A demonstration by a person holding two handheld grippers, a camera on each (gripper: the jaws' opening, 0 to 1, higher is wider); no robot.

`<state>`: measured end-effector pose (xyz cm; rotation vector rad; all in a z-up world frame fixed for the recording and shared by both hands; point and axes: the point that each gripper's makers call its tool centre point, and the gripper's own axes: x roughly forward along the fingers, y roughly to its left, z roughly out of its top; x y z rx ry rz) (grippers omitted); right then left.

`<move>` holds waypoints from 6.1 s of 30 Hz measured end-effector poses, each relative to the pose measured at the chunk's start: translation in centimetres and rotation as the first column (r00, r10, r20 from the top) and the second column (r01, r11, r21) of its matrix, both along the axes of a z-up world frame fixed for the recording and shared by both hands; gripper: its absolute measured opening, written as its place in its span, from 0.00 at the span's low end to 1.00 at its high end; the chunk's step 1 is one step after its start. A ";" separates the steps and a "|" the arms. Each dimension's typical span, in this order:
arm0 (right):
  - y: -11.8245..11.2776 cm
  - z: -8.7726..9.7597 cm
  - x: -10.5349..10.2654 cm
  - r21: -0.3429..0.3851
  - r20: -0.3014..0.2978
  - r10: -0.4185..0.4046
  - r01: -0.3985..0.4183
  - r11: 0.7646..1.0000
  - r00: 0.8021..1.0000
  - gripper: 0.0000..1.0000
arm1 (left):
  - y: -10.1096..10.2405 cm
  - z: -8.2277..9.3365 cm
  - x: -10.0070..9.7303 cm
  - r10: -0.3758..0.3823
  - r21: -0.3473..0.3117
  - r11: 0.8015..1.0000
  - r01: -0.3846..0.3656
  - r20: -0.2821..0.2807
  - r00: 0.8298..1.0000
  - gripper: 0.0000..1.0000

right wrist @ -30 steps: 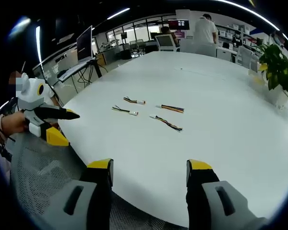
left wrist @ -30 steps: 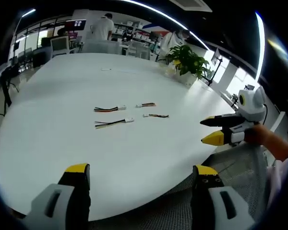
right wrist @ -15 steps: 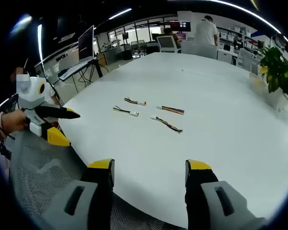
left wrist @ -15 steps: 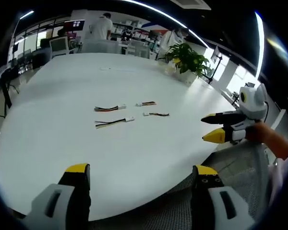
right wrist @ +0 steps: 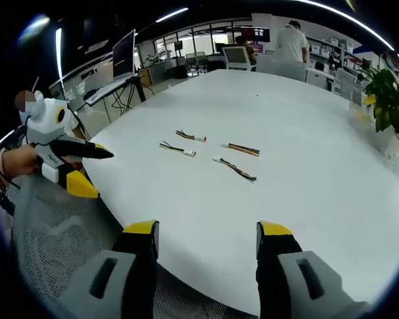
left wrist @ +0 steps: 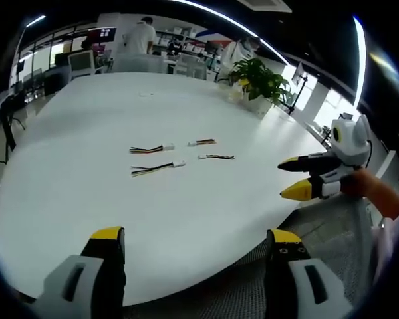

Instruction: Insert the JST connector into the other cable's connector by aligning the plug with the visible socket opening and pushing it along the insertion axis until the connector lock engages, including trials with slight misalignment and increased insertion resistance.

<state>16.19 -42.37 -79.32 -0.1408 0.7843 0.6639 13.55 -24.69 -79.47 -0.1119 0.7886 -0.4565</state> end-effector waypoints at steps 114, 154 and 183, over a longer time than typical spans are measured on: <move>5.9 3.9 14.7 0.154 0.397 0.546 -0.640 0.753 0.738 0.21 | -1.7 5.0 16.6 -0.468 0.048 0.860 0.507 0.468 0.750 0.33; 7.9 -4.4 16.1 0.236 0.325 0.681 -0.753 0.614 0.656 0.10 | -3.4 -2.6 18.3 -0.569 -0.082 0.743 0.664 0.443 0.692 0.13; 8.0 -5.3 16.5 0.222 0.317 0.691 -0.759 0.612 0.650 0.05 | -4.5 -4.5 18.8 -0.591 -0.069 0.727 0.683 0.443 0.674 0.01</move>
